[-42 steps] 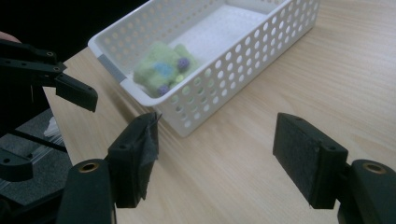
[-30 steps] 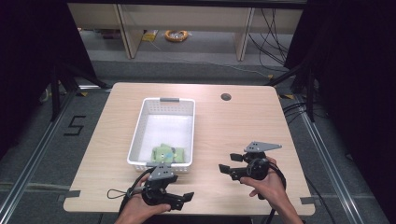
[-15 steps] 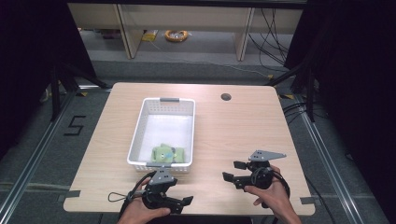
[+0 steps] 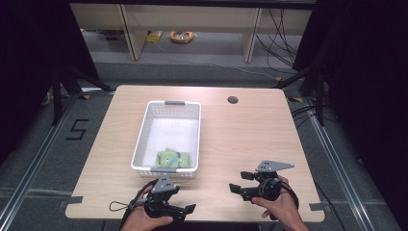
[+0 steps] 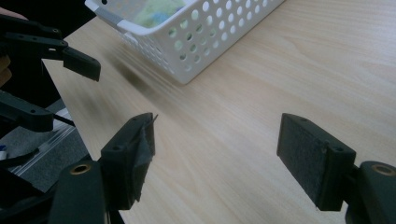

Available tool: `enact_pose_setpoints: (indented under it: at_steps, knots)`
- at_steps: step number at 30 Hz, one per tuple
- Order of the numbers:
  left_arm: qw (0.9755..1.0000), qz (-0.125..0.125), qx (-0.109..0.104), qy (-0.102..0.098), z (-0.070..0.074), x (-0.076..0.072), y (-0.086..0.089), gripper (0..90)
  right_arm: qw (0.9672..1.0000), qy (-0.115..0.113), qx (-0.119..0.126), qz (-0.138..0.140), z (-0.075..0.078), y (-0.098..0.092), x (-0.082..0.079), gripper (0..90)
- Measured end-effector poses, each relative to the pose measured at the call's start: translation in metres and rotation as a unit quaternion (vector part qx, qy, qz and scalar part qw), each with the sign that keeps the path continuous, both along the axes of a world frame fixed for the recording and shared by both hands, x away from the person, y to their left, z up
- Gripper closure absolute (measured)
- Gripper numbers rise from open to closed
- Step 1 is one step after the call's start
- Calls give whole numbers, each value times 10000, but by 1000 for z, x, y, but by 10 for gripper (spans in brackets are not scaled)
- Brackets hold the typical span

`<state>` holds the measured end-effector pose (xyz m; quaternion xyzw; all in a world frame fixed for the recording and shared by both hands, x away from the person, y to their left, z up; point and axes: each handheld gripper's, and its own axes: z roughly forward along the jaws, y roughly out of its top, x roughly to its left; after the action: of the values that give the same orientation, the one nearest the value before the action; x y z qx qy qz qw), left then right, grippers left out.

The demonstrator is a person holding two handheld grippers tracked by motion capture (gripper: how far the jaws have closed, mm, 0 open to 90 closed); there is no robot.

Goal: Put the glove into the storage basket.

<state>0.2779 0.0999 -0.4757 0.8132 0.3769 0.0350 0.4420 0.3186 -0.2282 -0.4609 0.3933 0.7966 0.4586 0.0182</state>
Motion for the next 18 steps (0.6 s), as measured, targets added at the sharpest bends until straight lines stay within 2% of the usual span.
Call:
enact_pose_setpoints:
  at_steps: [1, 2, 3, 4, 5, 7, 8, 9, 10, 12, 13, 14, 15, 16, 17, 18]
  knots:
    - [10000, 18, -13, 25, -2, 0, 0, 160, 9998, -143, -45, 87, -2, -1, 1, 285]
    - [10000, 54, -28, 68, -3, -1, 0, 160, 10000, -25, 21, 1, -2, 1, -2, 284]
    - [9999, -43, 122, 64, -3, -1, 3, 160, 9998, -145, -83, 56, -2, -1, -1, 282]
    - [10000, 25, 17, 52, -4, -1, 2, 160, 10000, -4, -52, 38, -2, 0, -4, 279]
    - [10000, 30, 21, 50, -5, -1, 3, 160, 9999, -140, -67, 71, -4, -1, -3, 276]
    - [9999, 39, 100, 88, -5, -2, 5, 160, 10000, -59, -1, 16, -6, -1, -6, 267]
    - [9999, 104, 39, 74, -6, -2, 5, 160, 9998, -160, -15, 100, -6, -3, -6, 262]
    - [9999, 121, 13, 64, -7, -3, 6, 160, 9999, -118, 9, 66, -8, -4, -8, 258]
    - [9999, 140, 34, 56, -8, -3, 7, 160, 10000, 18, 28, -12, -8, -3, -11, 251]
    - [9999, 140, 42, 77, -9, -3, 8, 160, 10000, -46, -80, -6, -10, -6, -12, 246]
    - [9999, 128, 47, 59, -10, -3, 8, 160, 10000, 80, -3, -31, -11, -5, -15, 242]
    - [9998, 156, 23, 74, -11, -4, 8, 160, 9998, -147, -115, 22, -12, -8, -13, 238]
    - [9998, 176, 27, 70, -12, -5, 9, 160, 10000, 61, -11, -39, -12, -6, -16, 234]
    - [9999, 78, 122, 57, -12, -4, 11, 160, 10000, -27, -6, -3, -14, -7, -16, 226]
    - [9999, 103, 122, 51, -13, -4, 11, 160, 9999, -102, -76, -13, -15, -9, -16, 220]
    - [9999, 148, 67, 54, -14, -5, 11, 159, 9999, -108, -46, -12, -15, -9, -18, 215]
